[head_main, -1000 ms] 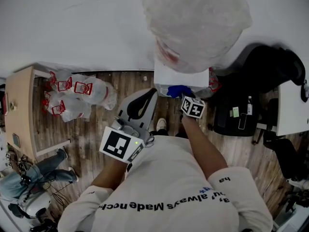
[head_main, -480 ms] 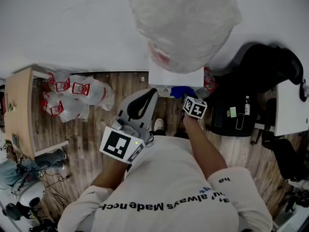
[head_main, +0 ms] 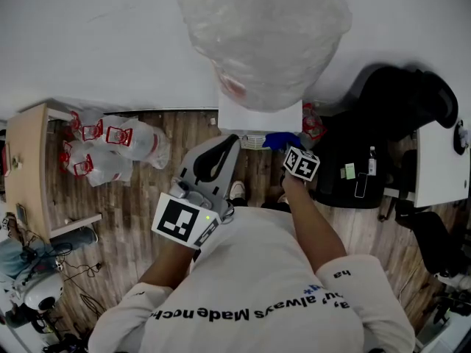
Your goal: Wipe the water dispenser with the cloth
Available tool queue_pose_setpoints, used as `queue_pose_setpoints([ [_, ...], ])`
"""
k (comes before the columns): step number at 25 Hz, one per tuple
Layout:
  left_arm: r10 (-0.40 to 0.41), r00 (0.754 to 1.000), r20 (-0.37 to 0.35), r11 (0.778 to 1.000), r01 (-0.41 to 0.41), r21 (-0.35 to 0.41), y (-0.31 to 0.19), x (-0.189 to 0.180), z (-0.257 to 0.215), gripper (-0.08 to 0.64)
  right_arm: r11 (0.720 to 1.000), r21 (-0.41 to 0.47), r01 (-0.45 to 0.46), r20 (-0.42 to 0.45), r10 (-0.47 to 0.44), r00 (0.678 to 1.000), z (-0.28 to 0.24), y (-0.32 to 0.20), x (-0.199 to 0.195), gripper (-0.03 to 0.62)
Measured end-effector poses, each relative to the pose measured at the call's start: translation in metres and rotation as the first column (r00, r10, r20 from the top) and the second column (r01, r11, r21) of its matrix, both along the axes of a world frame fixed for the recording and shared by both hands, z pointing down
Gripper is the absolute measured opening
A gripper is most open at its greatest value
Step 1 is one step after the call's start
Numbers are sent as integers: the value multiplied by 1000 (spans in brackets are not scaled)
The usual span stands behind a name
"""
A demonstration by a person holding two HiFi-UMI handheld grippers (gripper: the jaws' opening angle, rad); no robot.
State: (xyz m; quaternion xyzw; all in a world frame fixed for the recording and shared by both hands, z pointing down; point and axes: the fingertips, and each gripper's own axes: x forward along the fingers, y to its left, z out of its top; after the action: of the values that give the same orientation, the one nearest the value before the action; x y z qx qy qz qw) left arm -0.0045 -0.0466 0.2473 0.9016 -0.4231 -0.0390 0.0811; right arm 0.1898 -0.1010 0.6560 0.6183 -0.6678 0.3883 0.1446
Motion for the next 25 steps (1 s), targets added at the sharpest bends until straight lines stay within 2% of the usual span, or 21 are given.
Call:
queue_pose_setpoints([
  [13, -10, 1000, -6, 1000, 10, 2, 5, 19, -1, 20, 996, -3, -86, -27, 86, 996, -15, 3, 51, 91],
  [19, -23, 1000, -7, 1000, 23, 1, 4, 15, -2, 20, 980, 19, -199, -35, 199, 979, -16, 15, 76, 92],
  [22, -36, 999, -4, 999, 36, -1, 2, 7, -1, 20, 977, 44, -209, -50, 211, 976, -19, 22, 71, 92],
  [25, -43, 999, -1, 999, 43, -1, 1, -3, 0, 20, 984, 86, -159, -53, 164, 985, -23, 25, 48, 92],
])
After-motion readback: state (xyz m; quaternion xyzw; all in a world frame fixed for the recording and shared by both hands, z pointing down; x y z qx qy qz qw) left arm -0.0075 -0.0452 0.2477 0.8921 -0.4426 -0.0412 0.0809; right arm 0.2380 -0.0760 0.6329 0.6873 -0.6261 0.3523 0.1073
